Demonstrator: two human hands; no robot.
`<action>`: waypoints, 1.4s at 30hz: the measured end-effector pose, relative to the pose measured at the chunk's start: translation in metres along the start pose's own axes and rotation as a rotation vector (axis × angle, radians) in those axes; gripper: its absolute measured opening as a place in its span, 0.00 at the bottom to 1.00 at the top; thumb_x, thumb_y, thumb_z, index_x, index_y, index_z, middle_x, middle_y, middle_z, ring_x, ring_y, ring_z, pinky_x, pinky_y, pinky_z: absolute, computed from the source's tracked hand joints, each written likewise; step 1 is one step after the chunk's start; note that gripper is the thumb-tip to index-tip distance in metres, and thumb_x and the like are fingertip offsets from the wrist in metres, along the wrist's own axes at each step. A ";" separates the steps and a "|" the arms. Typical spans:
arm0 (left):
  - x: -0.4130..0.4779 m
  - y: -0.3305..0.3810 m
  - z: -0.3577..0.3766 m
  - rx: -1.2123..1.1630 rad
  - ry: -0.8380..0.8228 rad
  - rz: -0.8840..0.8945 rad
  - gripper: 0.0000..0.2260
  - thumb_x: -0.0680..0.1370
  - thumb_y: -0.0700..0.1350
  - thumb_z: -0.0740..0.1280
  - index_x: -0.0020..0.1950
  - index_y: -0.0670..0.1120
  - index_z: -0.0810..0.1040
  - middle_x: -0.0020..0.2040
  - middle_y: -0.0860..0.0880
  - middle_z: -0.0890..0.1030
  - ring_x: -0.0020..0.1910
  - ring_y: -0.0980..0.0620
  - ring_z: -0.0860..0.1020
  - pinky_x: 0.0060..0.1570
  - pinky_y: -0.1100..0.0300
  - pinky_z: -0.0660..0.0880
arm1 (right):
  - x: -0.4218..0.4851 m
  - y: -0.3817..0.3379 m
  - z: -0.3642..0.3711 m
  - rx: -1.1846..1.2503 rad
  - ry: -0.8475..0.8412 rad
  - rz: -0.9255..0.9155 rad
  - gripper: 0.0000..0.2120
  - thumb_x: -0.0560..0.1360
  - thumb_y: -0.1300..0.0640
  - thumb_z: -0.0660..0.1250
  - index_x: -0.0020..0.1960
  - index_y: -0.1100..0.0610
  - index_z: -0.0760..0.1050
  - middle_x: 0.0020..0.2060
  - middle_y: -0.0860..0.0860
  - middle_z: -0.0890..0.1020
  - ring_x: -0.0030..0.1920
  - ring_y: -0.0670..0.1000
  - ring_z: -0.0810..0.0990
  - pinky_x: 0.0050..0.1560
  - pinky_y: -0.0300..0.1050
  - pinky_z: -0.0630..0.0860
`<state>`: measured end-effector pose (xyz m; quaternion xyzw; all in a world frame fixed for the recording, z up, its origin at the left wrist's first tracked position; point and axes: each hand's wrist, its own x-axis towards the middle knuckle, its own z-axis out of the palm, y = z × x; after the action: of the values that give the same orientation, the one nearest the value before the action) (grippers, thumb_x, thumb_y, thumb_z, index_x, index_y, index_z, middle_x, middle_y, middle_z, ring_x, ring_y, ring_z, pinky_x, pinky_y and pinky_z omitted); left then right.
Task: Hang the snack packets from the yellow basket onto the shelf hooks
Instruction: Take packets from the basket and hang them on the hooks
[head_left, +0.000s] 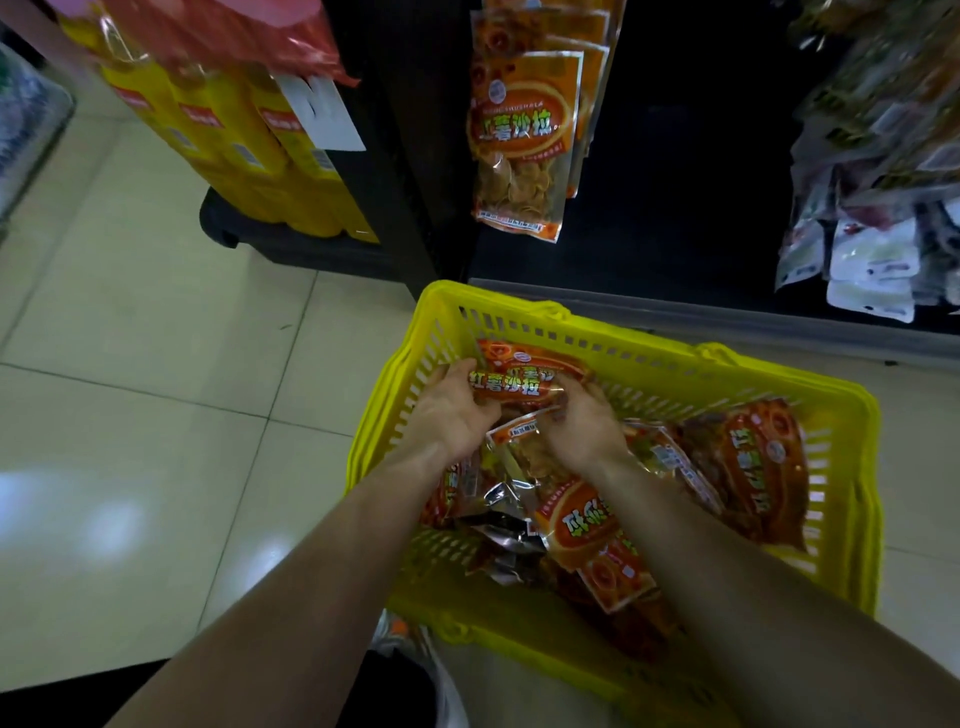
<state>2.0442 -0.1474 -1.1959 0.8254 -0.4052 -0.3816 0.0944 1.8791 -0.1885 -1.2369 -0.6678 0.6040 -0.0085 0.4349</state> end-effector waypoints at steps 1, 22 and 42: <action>-0.001 0.001 -0.001 -0.002 -0.006 0.002 0.32 0.77 0.52 0.70 0.79 0.50 0.63 0.77 0.47 0.65 0.74 0.45 0.66 0.73 0.50 0.65 | 0.000 0.002 0.000 -0.012 0.009 -0.009 0.23 0.78 0.51 0.68 0.73 0.50 0.70 0.68 0.55 0.73 0.67 0.58 0.74 0.69 0.55 0.71; -0.012 0.006 -0.005 0.364 0.055 0.296 0.33 0.77 0.53 0.70 0.78 0.63 0.58 0.81 0.53 0.54 0.78 0.39 0.52 0.76 0.42 0.56 | -0.015 0.006 -0.013 0.269 0.078 -0.071 0.12 0.77 0.62 0.70 0.45 0.44 0.79 0.43 0.43 0.84 0.45 0.46 0.82 0.46 0.43 0.78; -0.017 -0.001 -0.011 0.389 0.249 0.364 0.09 0.77 0.52 0.70 0.56 0.53 0.82 0.66 0.50 0.74 0.66 0.46 0.68 0.67 0.52 0.67 | 0.001 0.020 -0.017 0.026 0.157 -0.069 0.22 0.82 0.52 0.62 0.75 0.49 0.66 0.68 0.52 0.76 0.57 0.51 0.81 0.61 0.51 0.78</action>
<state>2.0459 -0.1357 -1.1797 0.7822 -0.5975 -0.1693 0.0506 1.8540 -0.1971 -1.2387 -0.6798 0.6128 -0.0837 0.3941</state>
